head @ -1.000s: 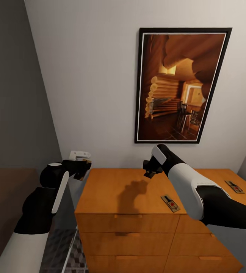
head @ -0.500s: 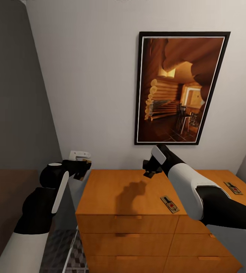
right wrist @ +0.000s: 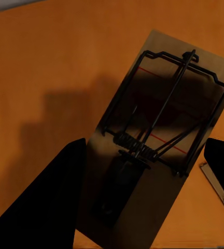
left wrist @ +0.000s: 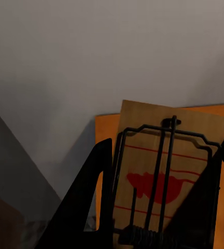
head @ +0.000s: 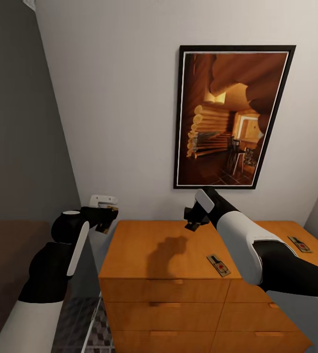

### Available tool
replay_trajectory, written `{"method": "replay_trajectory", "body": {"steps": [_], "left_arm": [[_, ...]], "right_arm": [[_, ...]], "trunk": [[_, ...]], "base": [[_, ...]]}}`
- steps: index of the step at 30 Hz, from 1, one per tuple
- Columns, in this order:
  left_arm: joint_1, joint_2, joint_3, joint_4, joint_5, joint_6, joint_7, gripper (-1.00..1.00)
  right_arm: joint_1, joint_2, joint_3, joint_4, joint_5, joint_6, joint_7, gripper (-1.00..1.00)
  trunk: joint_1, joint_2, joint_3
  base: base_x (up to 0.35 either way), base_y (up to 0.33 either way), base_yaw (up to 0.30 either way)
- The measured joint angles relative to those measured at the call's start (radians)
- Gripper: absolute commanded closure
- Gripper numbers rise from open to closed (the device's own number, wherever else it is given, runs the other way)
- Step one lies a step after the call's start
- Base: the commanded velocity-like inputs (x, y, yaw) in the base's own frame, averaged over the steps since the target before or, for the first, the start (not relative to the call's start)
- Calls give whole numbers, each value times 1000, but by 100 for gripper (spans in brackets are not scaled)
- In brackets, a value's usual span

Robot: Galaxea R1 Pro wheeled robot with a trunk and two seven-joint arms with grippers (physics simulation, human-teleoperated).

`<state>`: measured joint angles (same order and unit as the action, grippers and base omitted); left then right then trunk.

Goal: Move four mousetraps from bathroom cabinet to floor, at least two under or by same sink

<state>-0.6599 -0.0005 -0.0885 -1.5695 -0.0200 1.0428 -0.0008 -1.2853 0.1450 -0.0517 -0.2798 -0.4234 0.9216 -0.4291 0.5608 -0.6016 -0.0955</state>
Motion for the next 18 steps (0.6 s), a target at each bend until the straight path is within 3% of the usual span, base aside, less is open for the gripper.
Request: {"method": "replay_trajectory", "body": {"steps": [9, 18], "left_arm": [[0, 1, 0, 0, 2, 0, 0, 100], [1, 0, 0, -1, 4, 0, 0, 100]], "right_arm": [[0, 0, 0, -1, 1, 24, 1, 100], [0, 1, 0, -1, 1, 26, 4, 100]], "trunk": [[-35, 63, 28], [-34, 63, 28]], "base": [[0, 0, 0], [-68, 0, 0]]}}
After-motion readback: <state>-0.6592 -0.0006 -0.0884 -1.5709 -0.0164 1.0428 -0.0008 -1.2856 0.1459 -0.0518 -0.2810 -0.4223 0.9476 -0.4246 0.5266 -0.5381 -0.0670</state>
